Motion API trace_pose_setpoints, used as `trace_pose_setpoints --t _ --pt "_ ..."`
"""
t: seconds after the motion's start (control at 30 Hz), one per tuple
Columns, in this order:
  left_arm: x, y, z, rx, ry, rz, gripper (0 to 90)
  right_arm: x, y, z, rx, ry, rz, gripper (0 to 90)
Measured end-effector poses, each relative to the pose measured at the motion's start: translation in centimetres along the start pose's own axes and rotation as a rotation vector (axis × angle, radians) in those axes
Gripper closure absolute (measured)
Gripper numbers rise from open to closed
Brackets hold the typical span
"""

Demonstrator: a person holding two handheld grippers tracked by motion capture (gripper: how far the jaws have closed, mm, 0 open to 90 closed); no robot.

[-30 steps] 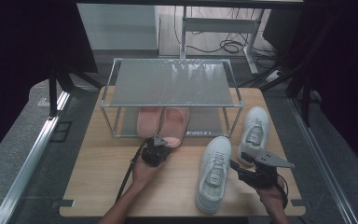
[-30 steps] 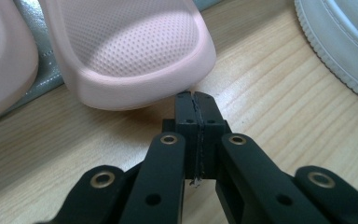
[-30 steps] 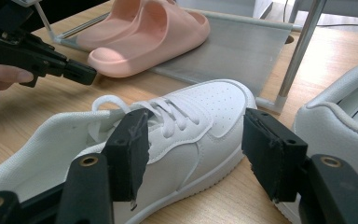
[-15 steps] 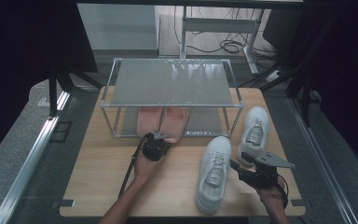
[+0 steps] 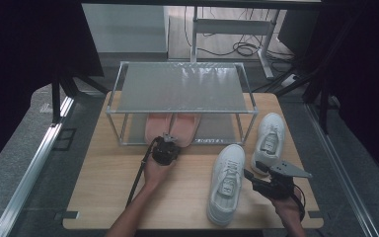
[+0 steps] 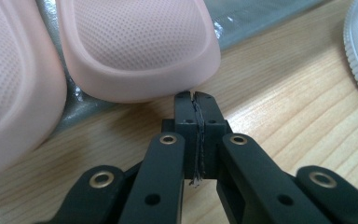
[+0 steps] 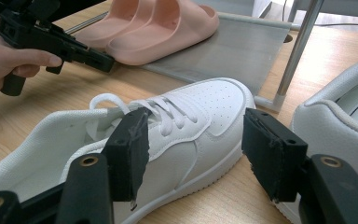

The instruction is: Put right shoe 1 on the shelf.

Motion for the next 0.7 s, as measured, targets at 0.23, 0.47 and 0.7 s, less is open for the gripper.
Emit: trace_pose_setpoints --t 0.23,0.47,0.7 --pt "-0.2 -0.2 0.0 0.004 -0.001 0.004 88.8 0.0 0.0 0.0 0.0 0.001 0.002 41.6" --pt "0.0 0.8 -0.7 0.025 -0.013 -0.015 86.0 0.0 0.1 -0.1 0.0 0.001 0.0 41.6" --pt "1.3 3.2 -1.5 0.068 -0.029 -0.032 77.4 -0.1 0.0 -0.1 0.001 -0.002 -0.002 41.6"
Point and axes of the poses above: each handheld gripper's, and its own axes: y roughly backward along the jaws, x roughly out of its underside, z roughly to its left, the point moved 3 cm from there along -y, roughly forward along the jaws, and after that the axes turned 15 degrees about x, right-handed, at the moved point
